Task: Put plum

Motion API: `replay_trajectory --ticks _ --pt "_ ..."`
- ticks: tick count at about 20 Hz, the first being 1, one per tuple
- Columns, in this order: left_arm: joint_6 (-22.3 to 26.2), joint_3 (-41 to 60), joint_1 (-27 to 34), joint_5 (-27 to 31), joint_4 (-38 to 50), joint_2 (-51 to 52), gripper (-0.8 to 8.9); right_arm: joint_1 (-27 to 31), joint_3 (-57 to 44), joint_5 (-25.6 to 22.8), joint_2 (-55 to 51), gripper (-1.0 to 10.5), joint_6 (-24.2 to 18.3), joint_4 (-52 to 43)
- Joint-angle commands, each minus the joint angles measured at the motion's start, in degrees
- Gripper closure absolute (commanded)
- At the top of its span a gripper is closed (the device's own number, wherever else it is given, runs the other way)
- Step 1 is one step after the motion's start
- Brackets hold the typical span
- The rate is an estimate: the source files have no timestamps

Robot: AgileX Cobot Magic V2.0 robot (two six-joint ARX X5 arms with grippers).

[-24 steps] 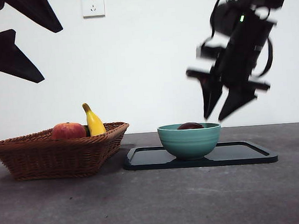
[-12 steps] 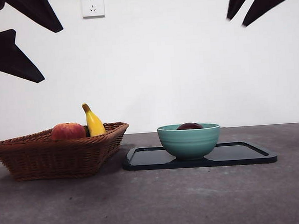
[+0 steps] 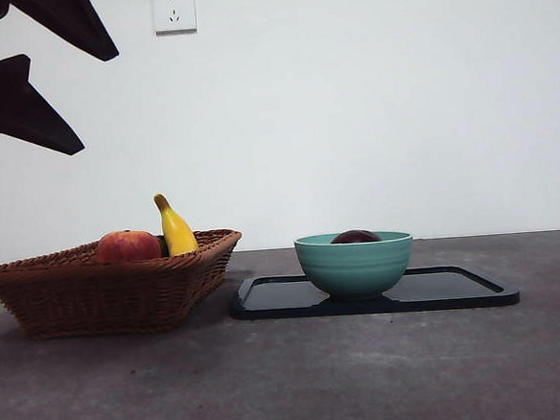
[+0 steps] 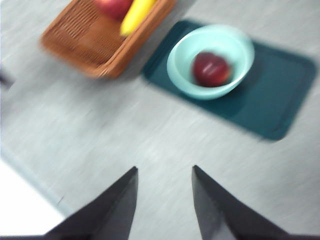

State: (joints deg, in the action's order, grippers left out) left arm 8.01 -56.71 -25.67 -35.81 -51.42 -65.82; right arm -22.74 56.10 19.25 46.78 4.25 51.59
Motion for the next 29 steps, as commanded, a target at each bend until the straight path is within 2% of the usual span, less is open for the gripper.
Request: replay_trajectory --ticks 1,5,16,20,22,25,27,29 --pt "0.5 -0.6 -0.3 -0.2 0.2 -0.2 4.09 -0.5 -3.7 3.4 -2.9 7.7 -0.8 -0.6" --pt "0.4 -0.6 -0.3 -0.2 0.2 -0.2 4.09 -0.5 -8.4 3.9 -5.9 7.7 -0.8 -0.5" --pt "0.0 -0.7 -0.3 -0.2 0.3 -0.2 4.09 -0.5 -8.5 3.9 -5.9 7.7 -0.8 -1.9" --pt "-5.5 -0.9 -1.4 -0.2 5.2 -0.2 4.08 -0.5 -8.5 3.9 -5.9 7.7 -0.8 -1.9" --pt "-9.4 -1.8 -2.3 1.7 10.3 -0.2 4.07 -0.5 -8.5 3.9 -5.9 7.7 -0.8 -1.9" --pt "-13.2 -5.0 -4.5 8.2 16.4 -0.9 4.07 -0.5 -8.5 3.9 -5.9 7.7 -0.8 -1.9" --pt "-14.8 -9.5 -5.4 12.3 16.9 -3.3 4.07 -0.5 -8.5 3.9 -5.9 7.7 -0.8 -1.9" --pt "-14.8 -15.3 -6.2 13.9 16.2 -7.4 4.07 -0.5 -8.5 3.9 -5.9 7.7 -0.8 -1.9"
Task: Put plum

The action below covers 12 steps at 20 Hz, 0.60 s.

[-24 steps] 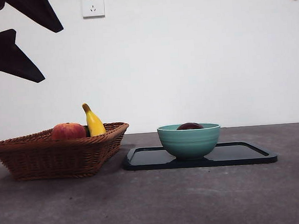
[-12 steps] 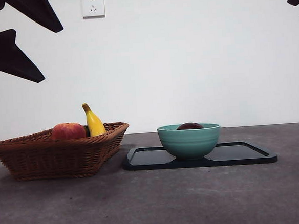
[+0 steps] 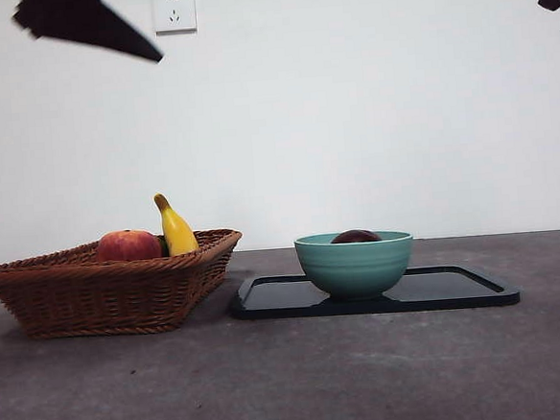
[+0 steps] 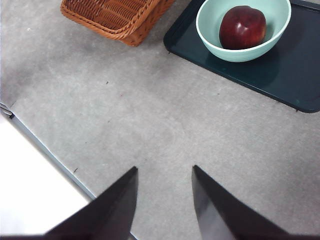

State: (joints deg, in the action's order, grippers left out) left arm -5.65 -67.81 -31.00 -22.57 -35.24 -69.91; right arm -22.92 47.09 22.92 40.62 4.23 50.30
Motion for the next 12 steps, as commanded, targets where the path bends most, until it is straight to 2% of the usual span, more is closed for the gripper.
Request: replay_trajectory --ticks 1,6,12 --pt "-1.2 -6.7 -1.3 0.7 0.0 -5.4 4.07 -0.4 0.5 0.2 0.2 7.7 -0.8 -0.6" --pt "-1.3 -19.1 -3.7 4.6 0.2 -18.7 4.08 -0.4 0.5 0.2 0.1 7.7 -0.6 -0.5" --pt "-1.3 -29.7 -4.5 5.1 0.6 -32.9 4.08 -0.4 0.5 0.2 0.1 7.7 -0.4 0.2"
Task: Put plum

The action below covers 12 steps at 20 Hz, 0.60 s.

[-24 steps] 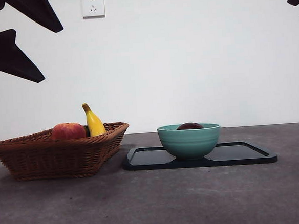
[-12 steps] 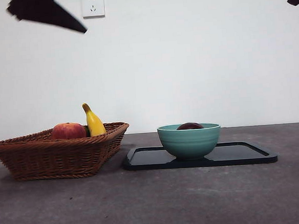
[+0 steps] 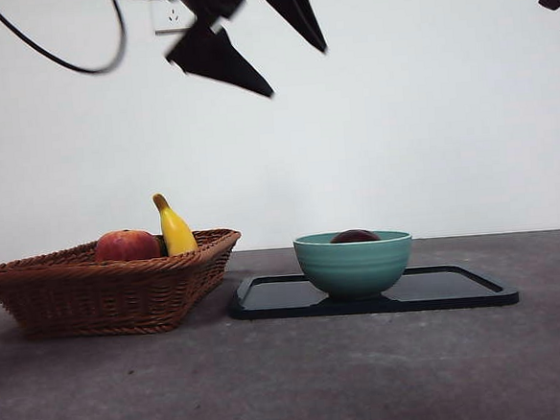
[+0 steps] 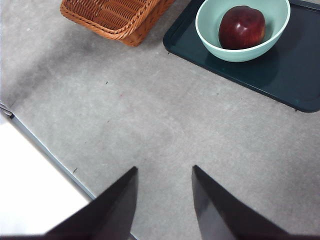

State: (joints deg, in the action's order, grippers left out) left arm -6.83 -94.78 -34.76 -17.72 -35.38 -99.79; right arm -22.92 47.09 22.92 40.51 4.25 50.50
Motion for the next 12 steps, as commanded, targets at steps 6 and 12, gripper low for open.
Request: replay_trajectory --ticks 6,12 --pt "1.4 -6.9 -2.4 4.0 3.2 -12.7 4.08 -0.4 0.5 0.2 0.2 7.7 -0.5 1.3" --pt "3.7 -6.9 -4.5 7.9 5.6 -18.9 4.08 -0.4 0.5 0.2 0.2 7.7 -0.7 2.9"
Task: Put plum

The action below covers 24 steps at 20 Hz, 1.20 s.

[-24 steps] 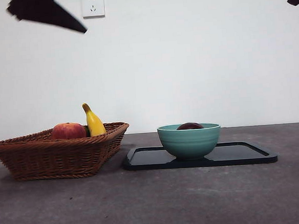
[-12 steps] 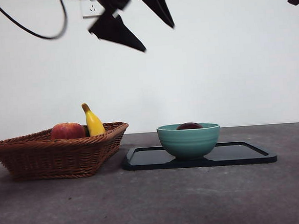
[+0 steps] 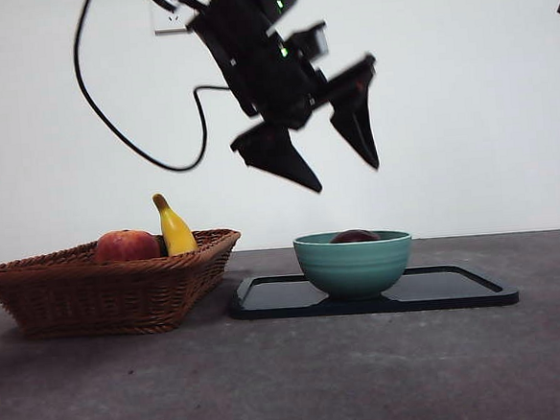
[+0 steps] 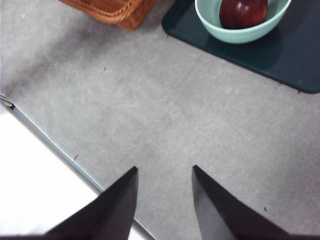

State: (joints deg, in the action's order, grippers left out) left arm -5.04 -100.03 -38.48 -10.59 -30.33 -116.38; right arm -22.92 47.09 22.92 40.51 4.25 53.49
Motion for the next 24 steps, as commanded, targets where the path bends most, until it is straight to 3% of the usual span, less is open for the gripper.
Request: replay_trajectory --ticks 1,24 --pt "2.3 -1.7 -1.0 1.5 0.8 -3.1 4.08 -0.4 0.5 0.2 0.2 7.7 -0.7 -0.1" --pt "5.9 -1.7 -2.4 3.6 1.9 -9.7 4.08 -0.4 0.5 -0.1 0.2 7.7 -1.7 0.5"
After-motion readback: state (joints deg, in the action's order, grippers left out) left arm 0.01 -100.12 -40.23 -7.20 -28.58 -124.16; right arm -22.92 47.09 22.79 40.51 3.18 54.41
